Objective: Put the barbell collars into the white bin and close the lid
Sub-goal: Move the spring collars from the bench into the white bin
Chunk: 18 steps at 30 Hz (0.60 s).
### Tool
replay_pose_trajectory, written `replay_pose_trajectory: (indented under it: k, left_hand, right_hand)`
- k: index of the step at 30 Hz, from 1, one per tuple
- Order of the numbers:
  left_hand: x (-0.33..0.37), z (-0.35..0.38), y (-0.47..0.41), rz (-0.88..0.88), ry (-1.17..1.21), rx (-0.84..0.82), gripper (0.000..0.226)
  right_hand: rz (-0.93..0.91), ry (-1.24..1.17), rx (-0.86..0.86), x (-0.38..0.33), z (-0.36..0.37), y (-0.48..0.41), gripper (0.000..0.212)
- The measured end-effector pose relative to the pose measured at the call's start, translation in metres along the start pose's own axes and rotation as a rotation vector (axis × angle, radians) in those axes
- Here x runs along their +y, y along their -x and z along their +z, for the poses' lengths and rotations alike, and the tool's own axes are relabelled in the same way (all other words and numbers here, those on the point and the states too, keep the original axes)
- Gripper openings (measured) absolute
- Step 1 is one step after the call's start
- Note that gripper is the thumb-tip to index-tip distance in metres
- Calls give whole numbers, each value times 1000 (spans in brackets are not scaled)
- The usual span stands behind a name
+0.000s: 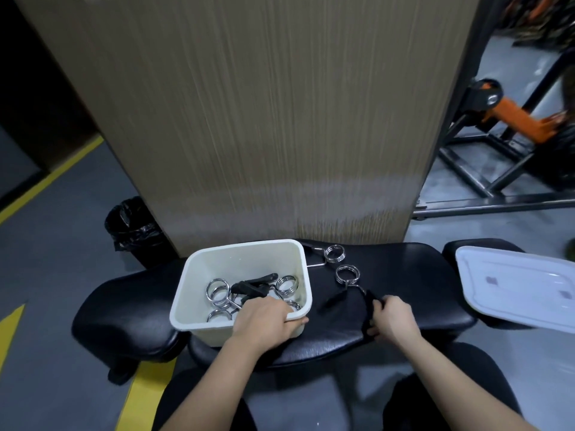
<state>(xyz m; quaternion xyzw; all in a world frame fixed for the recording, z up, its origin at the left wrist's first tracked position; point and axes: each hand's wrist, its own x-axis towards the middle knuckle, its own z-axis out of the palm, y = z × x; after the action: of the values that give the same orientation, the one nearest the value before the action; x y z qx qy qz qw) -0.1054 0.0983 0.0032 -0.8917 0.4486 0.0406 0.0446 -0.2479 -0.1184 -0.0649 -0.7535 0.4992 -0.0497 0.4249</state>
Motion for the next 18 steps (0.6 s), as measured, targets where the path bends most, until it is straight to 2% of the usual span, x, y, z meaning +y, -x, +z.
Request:
replay_pose_trajectory:
  k: [5,9,12,14,15,16,18]
  left_hand:
    - [6,8,1,2,24,46,63]
    - [4,7,4,-18,36,93,61]
    - [6,1,13,-58,202,115,68]
    - [-2,-7,15,-87,636,140,56]
    - [-9,-10,15,-112,871,178,47]
    - [-18,-11,14,-164,1002,268,42]
    - [-47,-16,14,-300,919,482,34]
  right_hand:
    - [-56,-136,141,3,-23,-9,26]
    - [-46,-527,282,-12,-21,-8,25]
    - [-87,-779,321,-33,-20,2,25]
    - [-183,-726,388,-41,-22,17,26]
    - [-253,-617,451,-44,-26,26,24]
    - [-327,-511,497,-46,-32,35,19]
    - [-435,-406,495,-53,-41,50,15]
